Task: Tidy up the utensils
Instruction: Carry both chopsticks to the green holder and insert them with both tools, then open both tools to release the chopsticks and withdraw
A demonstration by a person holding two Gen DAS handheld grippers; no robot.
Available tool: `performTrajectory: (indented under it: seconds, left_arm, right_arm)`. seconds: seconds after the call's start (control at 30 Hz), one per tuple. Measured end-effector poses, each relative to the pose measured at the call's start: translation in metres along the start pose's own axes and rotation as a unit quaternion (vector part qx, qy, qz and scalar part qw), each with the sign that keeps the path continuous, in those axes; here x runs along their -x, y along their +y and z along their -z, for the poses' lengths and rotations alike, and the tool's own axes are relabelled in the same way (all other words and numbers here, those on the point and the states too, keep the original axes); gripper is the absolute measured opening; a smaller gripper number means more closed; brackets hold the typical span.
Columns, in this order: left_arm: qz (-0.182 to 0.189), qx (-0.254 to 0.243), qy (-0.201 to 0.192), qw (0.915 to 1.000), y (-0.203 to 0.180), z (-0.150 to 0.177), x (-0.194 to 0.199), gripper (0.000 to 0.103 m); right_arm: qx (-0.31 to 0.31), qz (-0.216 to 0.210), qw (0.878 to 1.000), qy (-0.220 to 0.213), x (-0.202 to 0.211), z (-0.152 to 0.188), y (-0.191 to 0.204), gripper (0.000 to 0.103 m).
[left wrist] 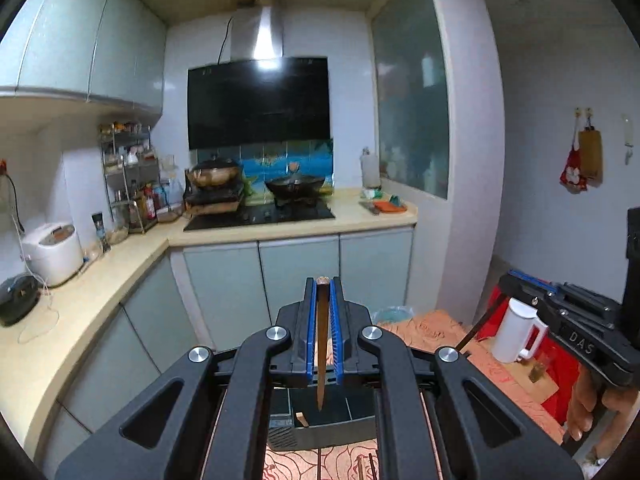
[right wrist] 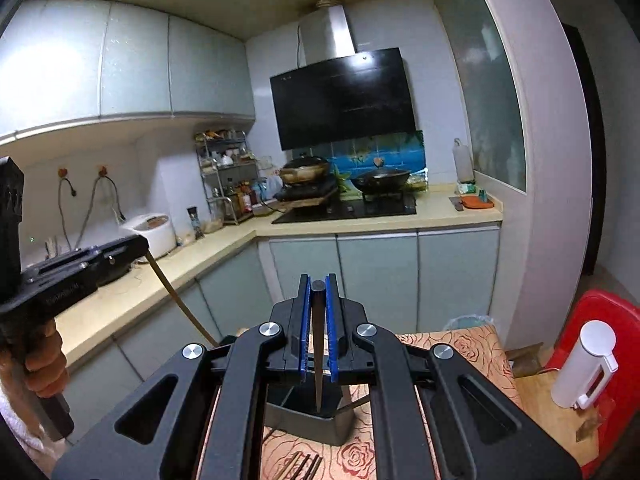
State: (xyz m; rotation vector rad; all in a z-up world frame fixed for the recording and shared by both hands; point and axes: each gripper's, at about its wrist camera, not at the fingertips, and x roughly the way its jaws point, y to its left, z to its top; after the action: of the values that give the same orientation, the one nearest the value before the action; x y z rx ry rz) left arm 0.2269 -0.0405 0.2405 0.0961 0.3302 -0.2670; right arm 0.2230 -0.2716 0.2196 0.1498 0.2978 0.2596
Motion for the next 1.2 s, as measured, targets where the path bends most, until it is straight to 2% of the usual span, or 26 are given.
performTrajectory:
  seconds: [0.17, 0.4, 0.5, 0.53, 0.57, 0.6, 0.67, 0.8, 0.97, 1.1, 1.2]
  left_arm:
    - [-0.002, 0.006, 0.037, 0.9993, 0.003, 0.028, -0.034, 0.006]
    - [-0.011, 0.001, 0.064, 0.9979, 0.01, 0.062, -0.049, 0.006]
    - [-0.019, -0.005, 0.063, 0.9978, 0.009, 0.069, -0.046, 0.007]
    - [-0.02, -0.008, 0.062, 0.9978, 0.01, 0.07, -0.044, 0.008]
    - [-0.022, -0.009, 0.061, 0.9979, 0.01, 0.07, -0.042, 0.017]
    - [-0.024, -0.01, 0.058, 0.998, 0.01, 0.07, -0.04, 0.034]
    - [-0.031, -0.009, 0.05, 0.9982, 0.013, 0.068, -0.035, 0.047]
    - [-0.034, -0.005, 0.036, 0.9987, 0.02, 0.067, -0.018, 0.055]
    - [-0.026, 0.008, 0.029, 0.9992, 0.031, 0.081, 0.009, 0.056]
    - [-0.016, 0.014, 0.045, 0.9987, 0.036, 0.109, 0.022, 0.056]
    - [-0.012, 0.018, 0.07, 0.9973, 0.039, 0.146, 0.031, 0.056]
  right_arm:
    - [0.014, 0.015, 0.999, 0.031, -0.03, 0.018, 0.002, 0.008]
    - [0.023, 0.018, 0.997, 0.069, -0.054, 0.049, 0.002, 0.008]
    - [0.032, 0.024, 0.997, 0.072, -0.054, 0.055, 0.004, 0.017]
    - [0.036, 0.029, 0.996, 0.07, -0.053, 0.057, 0.006, 0.03]
    - [0.036, 0.032, 0.997, 0.067, -0.051, 0.056, 0.006, 0.043]
    - [0.037, 0.037, 0.997, 0.06, -0.049, 0.056, 0.006, 0.047]
    - [0.038, 0.045, 0.997, 0.045, -0.041, 0.052, 0.006, 0.052]
    - [0.046, 0.057, 0.997, 0.023, -0.022, 0.046, 0.006, 0.055]
    - [0.044, 0.053, 0.998, -0.001, 0.017, 0.051, 0.006, 0.055]
    - [0.035, 0.042, 0.998, 0.014, 0.038, 0.079, 0.005, 0.055]
    - [0.032, 0.032, 0.998, 0.048, 0.047, 0.12, 0.007, 0.055]
